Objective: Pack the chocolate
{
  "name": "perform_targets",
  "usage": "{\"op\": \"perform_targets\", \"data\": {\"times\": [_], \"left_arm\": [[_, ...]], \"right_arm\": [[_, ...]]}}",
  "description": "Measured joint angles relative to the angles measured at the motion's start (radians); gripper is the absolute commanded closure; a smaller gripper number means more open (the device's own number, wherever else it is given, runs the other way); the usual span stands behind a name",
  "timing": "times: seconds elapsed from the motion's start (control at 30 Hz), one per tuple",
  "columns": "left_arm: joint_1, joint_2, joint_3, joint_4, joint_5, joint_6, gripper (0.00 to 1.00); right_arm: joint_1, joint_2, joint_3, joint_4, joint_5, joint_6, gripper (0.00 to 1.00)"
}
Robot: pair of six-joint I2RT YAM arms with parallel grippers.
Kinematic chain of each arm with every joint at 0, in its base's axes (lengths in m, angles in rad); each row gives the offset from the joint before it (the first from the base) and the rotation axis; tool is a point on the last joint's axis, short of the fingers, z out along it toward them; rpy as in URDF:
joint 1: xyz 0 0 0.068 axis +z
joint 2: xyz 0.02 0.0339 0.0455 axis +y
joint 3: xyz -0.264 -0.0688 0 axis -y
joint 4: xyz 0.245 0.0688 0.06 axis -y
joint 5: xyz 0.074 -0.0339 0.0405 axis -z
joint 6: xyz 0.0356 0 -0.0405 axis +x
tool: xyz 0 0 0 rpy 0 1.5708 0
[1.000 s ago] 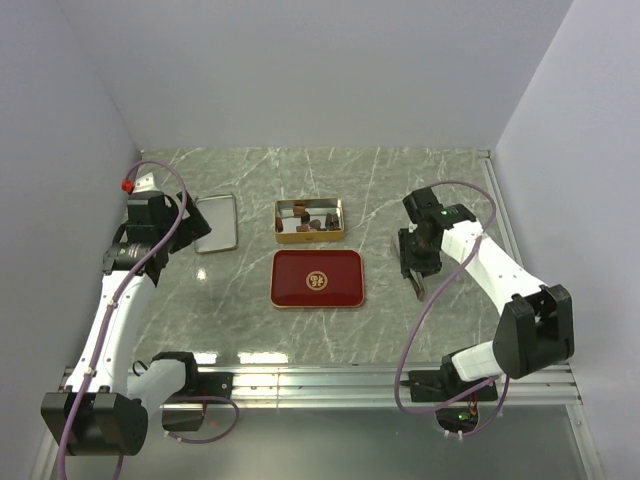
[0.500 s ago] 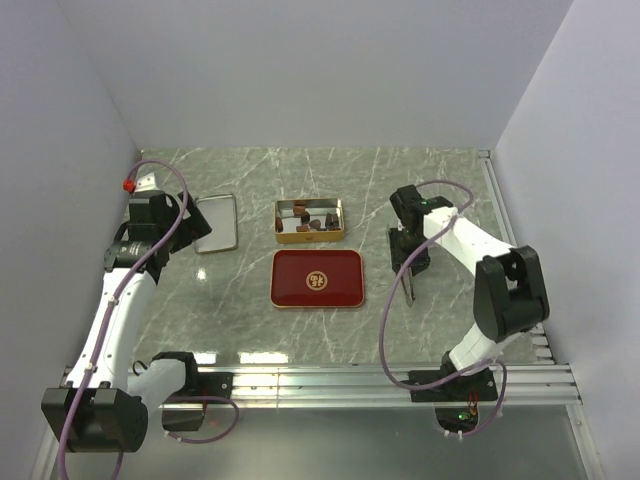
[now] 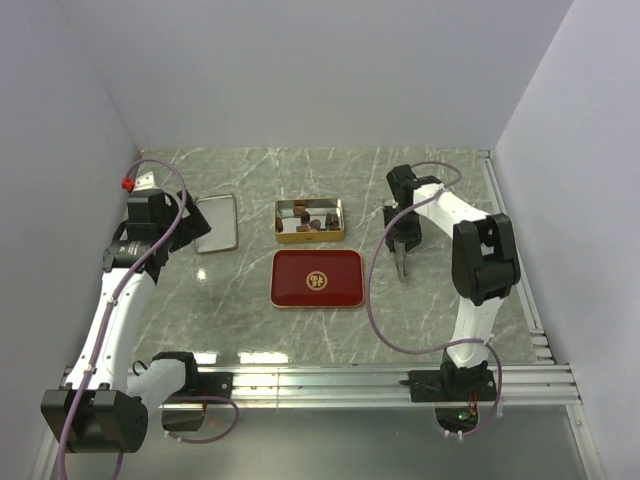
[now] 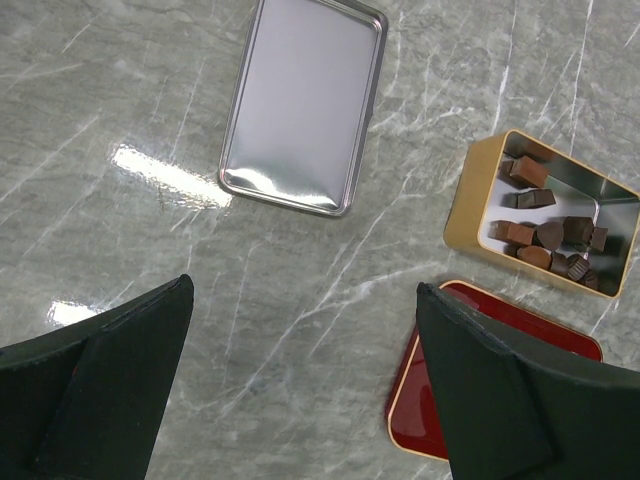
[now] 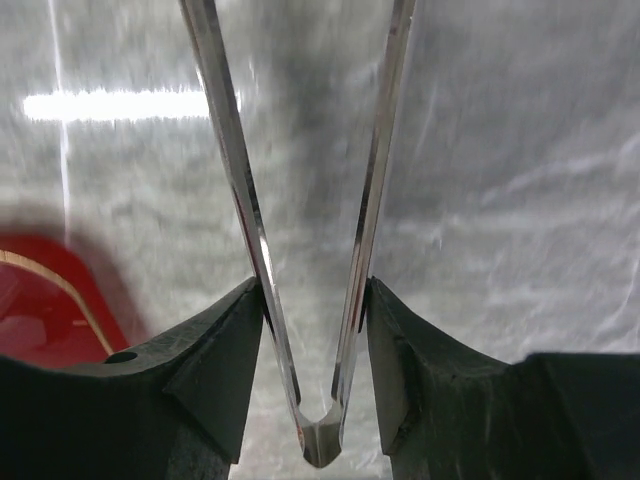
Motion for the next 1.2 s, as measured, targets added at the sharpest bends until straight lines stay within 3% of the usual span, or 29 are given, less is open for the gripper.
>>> {"op": "perform_targets", "data": {"times": [0.33,0.67,1.2], "left_arm": [[0.000,0.000,0.029,-0.022,-0.005,0.000,0.00],[0.000,0.000,0.029,-0.039,-0.018,0.000,0.01],[0.031,0.017,0.038,-0.049,-0.039,-0.004,0.01]], "right_arm": [[-0.017,0.104,0.098,0.012,-0.019,-0.015,0.42],[-0.029,0.104,0.098,0.017,-0.026,-0.023,0.29],[-0.037,0.039,0.057,0.022,-0.040,-0.026,0.26]]}}
